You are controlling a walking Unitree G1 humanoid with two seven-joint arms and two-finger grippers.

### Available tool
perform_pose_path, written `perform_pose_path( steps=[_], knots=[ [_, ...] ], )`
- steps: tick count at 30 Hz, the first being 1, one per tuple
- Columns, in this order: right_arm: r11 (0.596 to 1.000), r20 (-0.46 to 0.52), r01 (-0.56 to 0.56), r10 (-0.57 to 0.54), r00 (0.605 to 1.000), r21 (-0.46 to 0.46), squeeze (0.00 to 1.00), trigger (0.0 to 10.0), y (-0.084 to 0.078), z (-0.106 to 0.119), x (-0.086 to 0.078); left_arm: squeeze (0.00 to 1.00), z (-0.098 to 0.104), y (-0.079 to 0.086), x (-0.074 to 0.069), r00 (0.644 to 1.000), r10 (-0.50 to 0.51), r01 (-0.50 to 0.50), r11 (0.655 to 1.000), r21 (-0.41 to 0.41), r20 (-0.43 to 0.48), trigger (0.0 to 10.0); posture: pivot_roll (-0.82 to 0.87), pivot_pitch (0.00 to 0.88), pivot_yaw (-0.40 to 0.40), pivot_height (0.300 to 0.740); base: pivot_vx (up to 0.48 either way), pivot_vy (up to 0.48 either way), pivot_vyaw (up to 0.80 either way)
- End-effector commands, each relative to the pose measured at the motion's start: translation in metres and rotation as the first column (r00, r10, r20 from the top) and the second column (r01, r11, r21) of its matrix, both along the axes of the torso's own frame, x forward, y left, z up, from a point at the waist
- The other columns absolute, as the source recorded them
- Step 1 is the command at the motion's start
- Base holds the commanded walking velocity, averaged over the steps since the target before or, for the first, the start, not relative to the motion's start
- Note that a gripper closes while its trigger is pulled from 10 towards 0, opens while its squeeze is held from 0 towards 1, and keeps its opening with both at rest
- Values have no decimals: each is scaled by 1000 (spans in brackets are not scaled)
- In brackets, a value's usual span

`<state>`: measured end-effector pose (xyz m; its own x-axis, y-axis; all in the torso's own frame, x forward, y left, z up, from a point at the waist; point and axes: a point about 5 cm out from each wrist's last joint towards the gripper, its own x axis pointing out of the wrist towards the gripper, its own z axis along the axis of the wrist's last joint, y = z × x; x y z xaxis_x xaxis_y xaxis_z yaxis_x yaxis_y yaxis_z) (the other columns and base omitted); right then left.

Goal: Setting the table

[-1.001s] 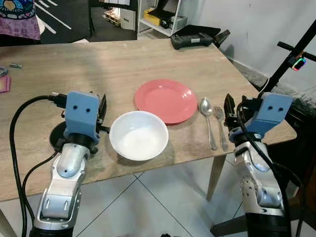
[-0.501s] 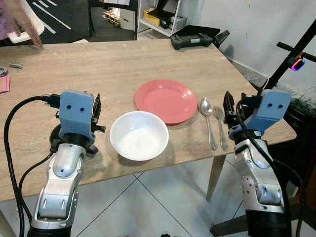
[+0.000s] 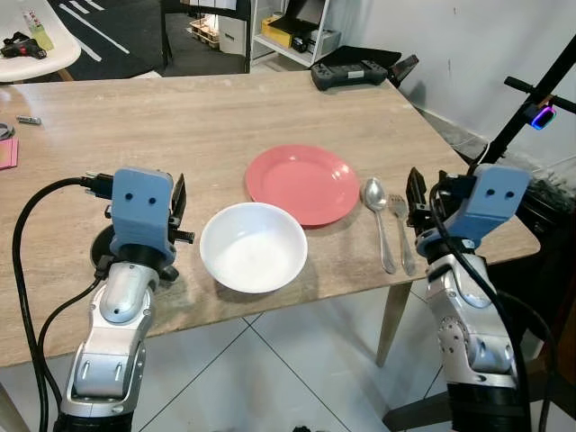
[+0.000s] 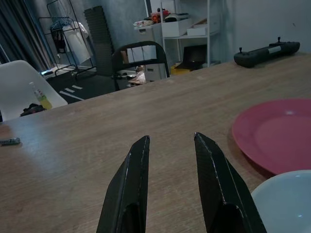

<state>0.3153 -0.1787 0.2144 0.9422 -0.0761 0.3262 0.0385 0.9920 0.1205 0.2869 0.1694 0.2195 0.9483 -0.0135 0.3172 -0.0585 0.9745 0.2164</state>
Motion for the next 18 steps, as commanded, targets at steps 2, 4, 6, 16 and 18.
perform_pose_path(
  steps=[2,4,6,16,18],
  knots=[
    [1000,-12,9,-9,1000,-1,0,10000,-3,-5,-2,0,-5,0,1,1000,-1,1,1000,-11,-26,10000,60,94,-8,740,0,0,0],
    [1000,-14,8,-8,1000,-2,0,10000,-3,-5,-2,0,-5,0,0,1000,0,0,1000,-10,-27,10000,60,94,-8,740,0,0,0],
    [1000,-14,7,-7,1000,-3,0,10000,-3,-5,-2,0,-6,-1,0,1000,0,-1,1000,-10,-27,10000,59,95,-10,740,0,0,0],
    [1000,-15,8,-9,1000,-2,0,10000,-3,-6,-3,0,-7,0,-1,1000,-1,1,1000,-6,-32,10000,61,96,-7,740,0,0,0],
    [1000,-14,9,-9,1000,-1,0,10000,-3,-5,-2,0,-6,0,-1,1000,-2,2,1000,-4,-31,10000,61,97,-7,740,0,0,0]
  ],
)
